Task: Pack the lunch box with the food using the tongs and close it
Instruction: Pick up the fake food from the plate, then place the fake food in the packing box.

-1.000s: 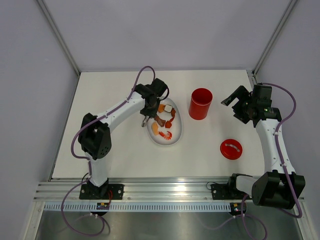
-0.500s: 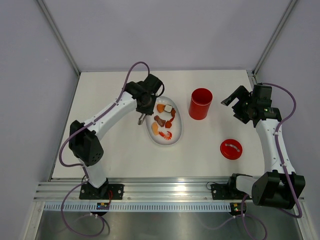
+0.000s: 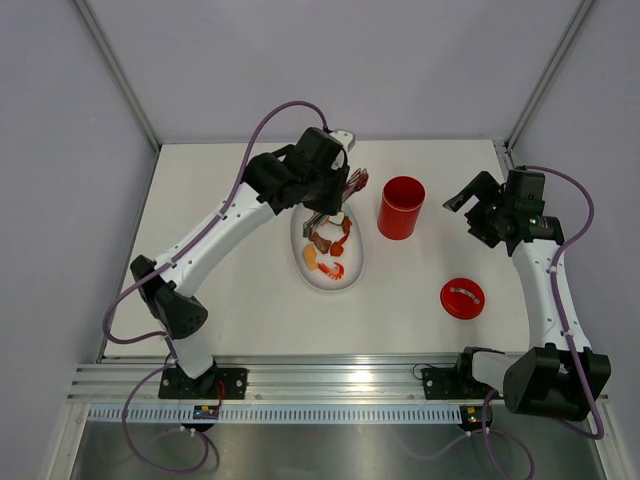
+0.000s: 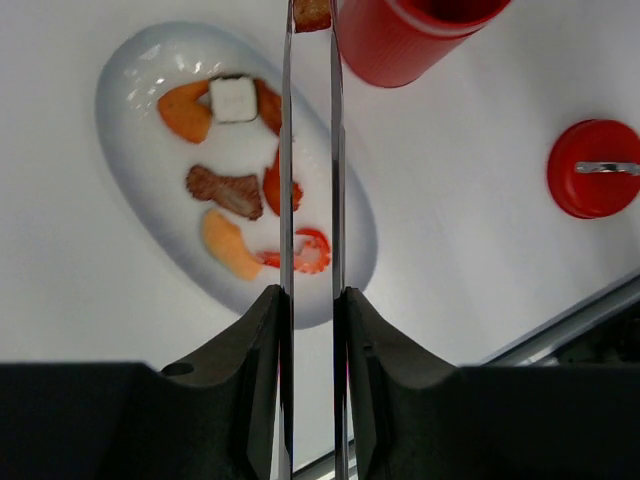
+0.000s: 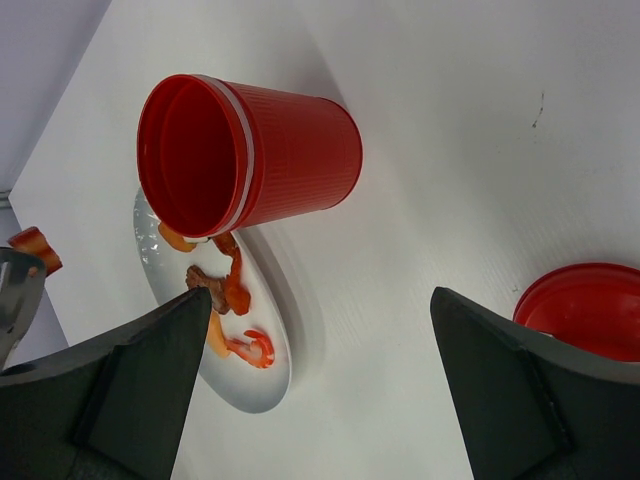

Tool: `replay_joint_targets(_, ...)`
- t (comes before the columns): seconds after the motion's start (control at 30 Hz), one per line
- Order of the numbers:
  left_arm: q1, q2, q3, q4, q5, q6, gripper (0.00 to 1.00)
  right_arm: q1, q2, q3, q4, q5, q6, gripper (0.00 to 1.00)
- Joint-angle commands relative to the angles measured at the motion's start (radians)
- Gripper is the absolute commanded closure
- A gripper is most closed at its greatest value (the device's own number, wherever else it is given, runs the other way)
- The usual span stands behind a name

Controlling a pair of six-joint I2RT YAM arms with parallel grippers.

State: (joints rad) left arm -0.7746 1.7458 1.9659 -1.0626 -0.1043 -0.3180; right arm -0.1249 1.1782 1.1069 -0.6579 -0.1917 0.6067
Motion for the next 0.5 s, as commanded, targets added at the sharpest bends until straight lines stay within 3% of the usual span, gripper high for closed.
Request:
replay_joint_targets(0.0,-0.037,0.056,0.131,0.050,0.084,-0.001,0.87,0.005,-0.028,0.045,-0.014,0.024,-0.005,0.01)
replay_joint_targets(0.47,-0.069,0.208,0.235,0.139,0.181,-0.018,0.86,0.005,-0.041,0.056,-0.043,0.037,-0.019,0.01)
